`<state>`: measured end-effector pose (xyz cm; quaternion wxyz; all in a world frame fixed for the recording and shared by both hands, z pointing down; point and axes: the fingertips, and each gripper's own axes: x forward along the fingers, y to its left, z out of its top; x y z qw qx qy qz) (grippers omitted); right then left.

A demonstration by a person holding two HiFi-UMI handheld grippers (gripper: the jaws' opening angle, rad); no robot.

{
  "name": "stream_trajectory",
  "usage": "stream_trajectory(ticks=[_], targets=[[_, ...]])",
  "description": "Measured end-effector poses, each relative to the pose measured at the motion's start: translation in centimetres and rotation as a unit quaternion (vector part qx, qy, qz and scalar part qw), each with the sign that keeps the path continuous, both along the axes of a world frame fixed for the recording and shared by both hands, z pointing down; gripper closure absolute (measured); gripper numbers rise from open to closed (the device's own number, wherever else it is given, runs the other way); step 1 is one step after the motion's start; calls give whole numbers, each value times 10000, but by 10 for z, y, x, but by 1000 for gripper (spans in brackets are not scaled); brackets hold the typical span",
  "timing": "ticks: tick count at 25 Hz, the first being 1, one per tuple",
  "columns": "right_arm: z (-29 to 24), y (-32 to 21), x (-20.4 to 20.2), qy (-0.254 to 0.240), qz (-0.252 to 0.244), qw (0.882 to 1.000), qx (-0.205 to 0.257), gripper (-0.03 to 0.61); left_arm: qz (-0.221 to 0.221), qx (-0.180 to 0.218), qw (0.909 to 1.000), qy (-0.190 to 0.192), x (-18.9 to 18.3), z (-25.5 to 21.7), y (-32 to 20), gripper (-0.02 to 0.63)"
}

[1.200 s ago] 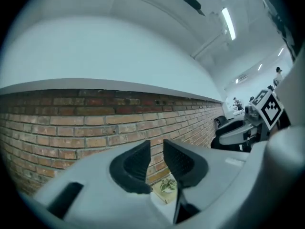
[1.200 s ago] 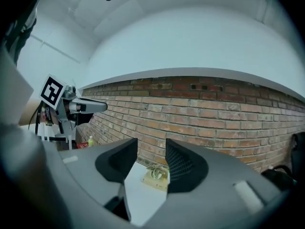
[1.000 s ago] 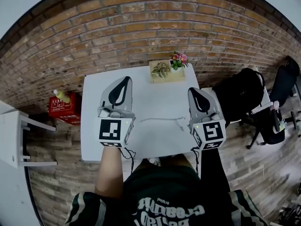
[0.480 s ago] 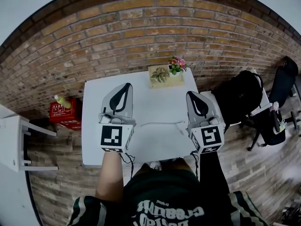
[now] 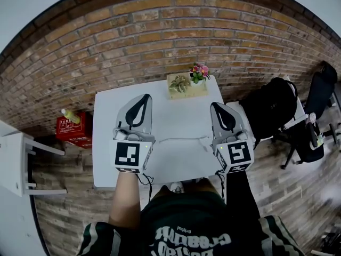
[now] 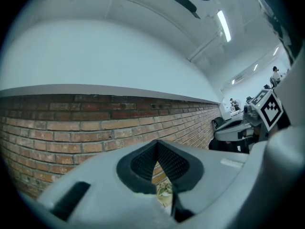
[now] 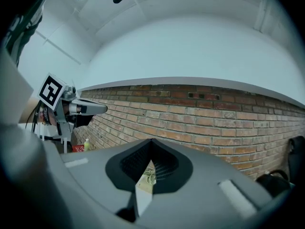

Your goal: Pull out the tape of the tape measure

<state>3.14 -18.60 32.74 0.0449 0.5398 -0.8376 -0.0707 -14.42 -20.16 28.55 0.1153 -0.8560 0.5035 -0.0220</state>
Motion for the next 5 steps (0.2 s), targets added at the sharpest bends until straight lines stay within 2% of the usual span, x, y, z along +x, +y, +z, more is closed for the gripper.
stream_trajectory(ticks=[5], targets=[[-3,1,4,-23,36,10000,-1,566,61,46,9999,78,4,-2,2,606]])
